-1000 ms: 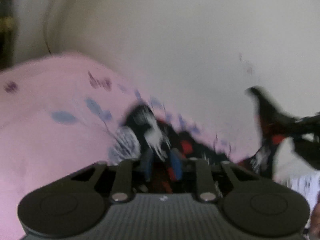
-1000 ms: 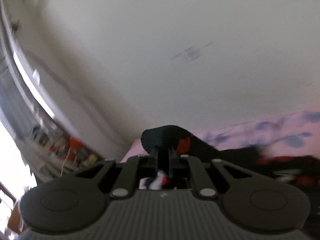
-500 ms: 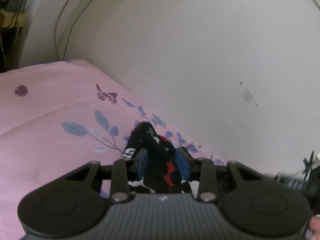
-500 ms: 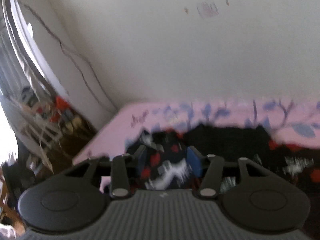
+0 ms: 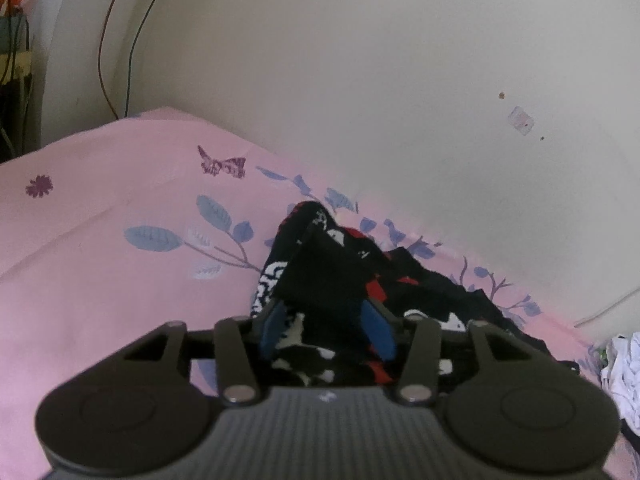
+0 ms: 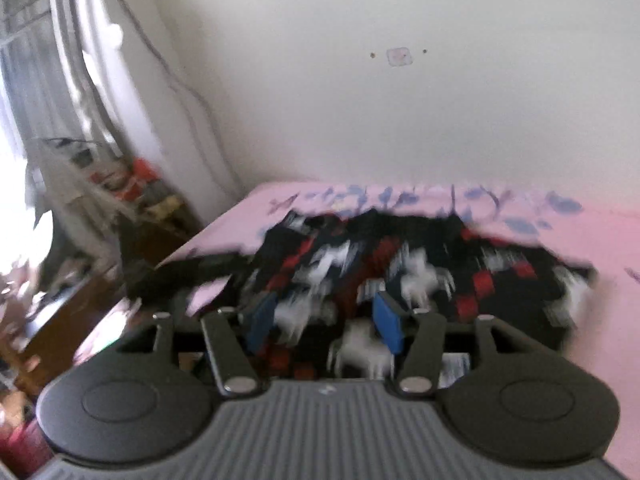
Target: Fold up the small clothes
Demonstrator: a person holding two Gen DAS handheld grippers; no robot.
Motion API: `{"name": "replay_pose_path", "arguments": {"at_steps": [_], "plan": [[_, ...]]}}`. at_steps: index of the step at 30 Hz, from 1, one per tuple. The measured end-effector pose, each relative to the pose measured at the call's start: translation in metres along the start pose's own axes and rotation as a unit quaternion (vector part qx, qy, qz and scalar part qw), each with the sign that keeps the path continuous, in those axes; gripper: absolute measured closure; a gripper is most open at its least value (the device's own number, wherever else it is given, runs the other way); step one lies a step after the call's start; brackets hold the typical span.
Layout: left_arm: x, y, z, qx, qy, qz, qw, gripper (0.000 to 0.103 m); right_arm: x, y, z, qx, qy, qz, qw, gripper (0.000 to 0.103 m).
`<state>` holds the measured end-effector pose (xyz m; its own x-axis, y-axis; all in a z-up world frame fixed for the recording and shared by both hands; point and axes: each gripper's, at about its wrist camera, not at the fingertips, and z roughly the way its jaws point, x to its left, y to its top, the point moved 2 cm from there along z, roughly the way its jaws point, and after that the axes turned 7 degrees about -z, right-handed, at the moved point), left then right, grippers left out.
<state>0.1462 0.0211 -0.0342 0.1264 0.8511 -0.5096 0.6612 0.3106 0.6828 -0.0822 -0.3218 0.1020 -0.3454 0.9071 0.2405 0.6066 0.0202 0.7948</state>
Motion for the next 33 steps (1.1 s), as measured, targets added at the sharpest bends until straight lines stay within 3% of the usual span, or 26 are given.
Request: {"name": "replay_pose_path", "arguments": {"at_steps": [4, 8, 10, 12, 16, 23, 28, 30, 31, 32, 33], "plan": [[-0.015, 0.004, -0.031, -0.004, -0.007, 0.017, 0.9998, 0.058, -0.001, -0.06, -0.072, 0.027, -0.007, 0.002, 1.0, 0.055], [-0.024, 0.0, -0.1, -0.021, -0.048, 0.055, 0.9971, 0.053, 0.003, -0.118, -0.101, 0.05, 0.007, 0.044, 0.998, 0.053], [-0.021, -0.009, -0.132, -0.02, -0.043, 0.079, 0.9957, 0.053, 0.009, -0.138, -0.101, 0.054, 0.03, 0.058, 0.996, 0.055], [-0.012, -0.025, -0.164, -0.008, -0.035, 0.102, 0.9941, 0.053, 0.017, -0.151, -0.096, 0.063, 0.051, 0.058, 0.995, 0.069], [0.016, -0.063, -0.214, 0.029, 0.017, 0.13, 0.991, 0.053, 0.031, -0.168, -0.089, 0.089, 0.082, 0.036, 0.992, 0.071], [0.07, -0.113, -0.256, 0.065, 0.09, 0.083, 0.9903, 0.053, 0.031, -0.186, -0.089, 0.117, 0.111, 0.05, 0.986, 0.067], [0.087, -0.124, -0.259, 0.083, 0.089, 0.048, 0.9914, 0.053, 0.034, -0.193, -0.084, 0.126, 0.131, 0.065, 0.981, 0.063], [0.087, -0.127, -0.26, 0.085, 0.09, 0.049, 0.9911, 0.058, 0.037, -0.191, -0.079, 0.125, 0.14, 0.069, 0.98, 0.062], [0.085, -0.127, -0.259, 0.085, 0.094, 0.052, 0.9906, 0.072, 0.039, -0.19, -0.075, 0.125, 0.147, 0.07, 0.979, 0.062], [0.084, -0.128, -0.258, 0.09, 0.093, 0.056, 0.9901, 0.094, 0.043, -0.19, -0.072, 0.125, 0.153, 0.068, 0.978, 0.063], [0.084, -0.128, -0.256, 0.1, 0.087, 0.055, 0.9897, 0.096, 0.047, -0.189, -0.068, 0.125, 0.157, 0.062, 0.978, 0.068]]}}
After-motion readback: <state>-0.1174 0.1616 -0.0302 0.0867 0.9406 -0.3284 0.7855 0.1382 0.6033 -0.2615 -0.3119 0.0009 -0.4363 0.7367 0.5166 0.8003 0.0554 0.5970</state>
